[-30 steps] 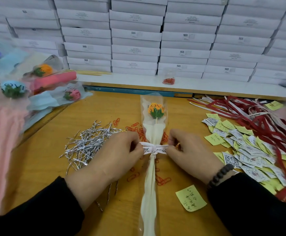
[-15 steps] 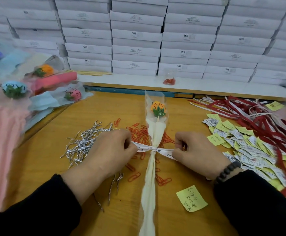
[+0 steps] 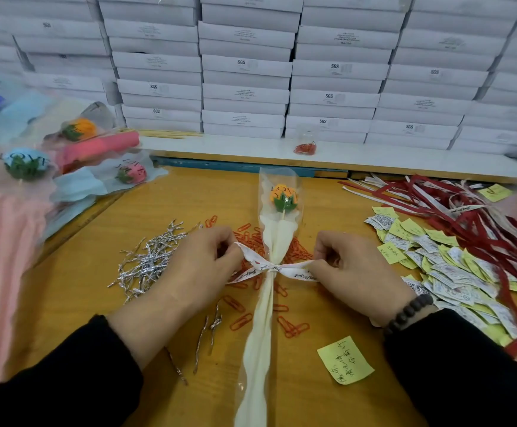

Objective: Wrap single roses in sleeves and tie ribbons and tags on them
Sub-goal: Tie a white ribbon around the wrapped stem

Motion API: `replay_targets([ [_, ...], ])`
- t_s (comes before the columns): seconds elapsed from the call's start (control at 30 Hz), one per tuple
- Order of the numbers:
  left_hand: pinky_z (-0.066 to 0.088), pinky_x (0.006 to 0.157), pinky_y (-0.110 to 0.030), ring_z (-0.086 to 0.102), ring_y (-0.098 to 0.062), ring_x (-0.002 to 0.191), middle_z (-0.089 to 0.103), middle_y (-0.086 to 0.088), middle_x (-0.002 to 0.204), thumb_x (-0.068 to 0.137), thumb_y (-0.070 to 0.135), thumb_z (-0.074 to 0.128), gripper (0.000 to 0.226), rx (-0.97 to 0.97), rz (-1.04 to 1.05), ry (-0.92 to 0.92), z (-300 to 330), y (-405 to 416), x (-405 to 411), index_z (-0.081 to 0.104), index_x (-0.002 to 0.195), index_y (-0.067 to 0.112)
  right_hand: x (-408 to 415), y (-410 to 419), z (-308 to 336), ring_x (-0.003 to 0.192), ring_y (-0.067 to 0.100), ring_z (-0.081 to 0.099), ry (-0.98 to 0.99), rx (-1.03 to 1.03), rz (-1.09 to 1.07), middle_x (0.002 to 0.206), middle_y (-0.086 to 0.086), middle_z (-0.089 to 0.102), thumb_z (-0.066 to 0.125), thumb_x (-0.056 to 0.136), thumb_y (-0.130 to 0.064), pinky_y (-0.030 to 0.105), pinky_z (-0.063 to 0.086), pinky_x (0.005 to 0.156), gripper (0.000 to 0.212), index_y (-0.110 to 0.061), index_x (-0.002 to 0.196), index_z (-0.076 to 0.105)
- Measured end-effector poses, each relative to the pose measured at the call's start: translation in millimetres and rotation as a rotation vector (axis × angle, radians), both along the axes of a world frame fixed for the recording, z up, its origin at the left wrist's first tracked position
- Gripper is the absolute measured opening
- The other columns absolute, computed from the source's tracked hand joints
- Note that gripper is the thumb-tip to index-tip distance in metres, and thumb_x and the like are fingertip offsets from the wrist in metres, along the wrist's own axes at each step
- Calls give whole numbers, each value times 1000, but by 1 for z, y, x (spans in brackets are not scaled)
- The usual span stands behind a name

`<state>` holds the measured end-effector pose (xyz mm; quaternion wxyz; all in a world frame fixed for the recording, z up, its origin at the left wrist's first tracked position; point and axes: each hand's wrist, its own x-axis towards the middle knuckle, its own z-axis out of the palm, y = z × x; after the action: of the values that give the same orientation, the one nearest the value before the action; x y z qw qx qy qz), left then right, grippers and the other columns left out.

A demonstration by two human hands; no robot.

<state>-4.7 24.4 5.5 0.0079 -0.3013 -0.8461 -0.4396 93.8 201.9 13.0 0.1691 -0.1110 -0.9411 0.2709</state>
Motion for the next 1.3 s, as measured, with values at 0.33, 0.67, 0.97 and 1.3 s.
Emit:
replay_targets([
  [0.33,41,50,-20,51,-15,45,64,-8,59,92,1,46,19,166,-118,-228,6,4,4,56,76,-4,0,-23,-4,94,2,42,44,236,315,106,-15,42,54,79,-6,19,38,80,48,-32,119,50],
  [0.67,33,40,-17,49,-13,38,62,-6,52,93,7,45,19,313,-266,-453,14,6,11,55,85,-7,1,-40,2,71,20,57,309,635,291,92,4,61,51,81,-19,27,36,61,17,-14,92,63],
  [0.97,35,41,-16,50,-13,42,56,-10,53,91,3,44,25,381,-307,-546,21,1,8,61,74,0,-1,-38,0,71,24,59,569,776,335,96,12,67,41,96,-12,31,36,61,32,-12,84,70],
  [1.3,40,46,-19,56,-16,45,60,-14,52,92,8,45,28,367,-302,-628,20,0,8,62,70,5,-7,-35,-9,77,22,55,432,726,384,107,9,57,56,77,-1,35,48,58,23,-13,95,50],
])
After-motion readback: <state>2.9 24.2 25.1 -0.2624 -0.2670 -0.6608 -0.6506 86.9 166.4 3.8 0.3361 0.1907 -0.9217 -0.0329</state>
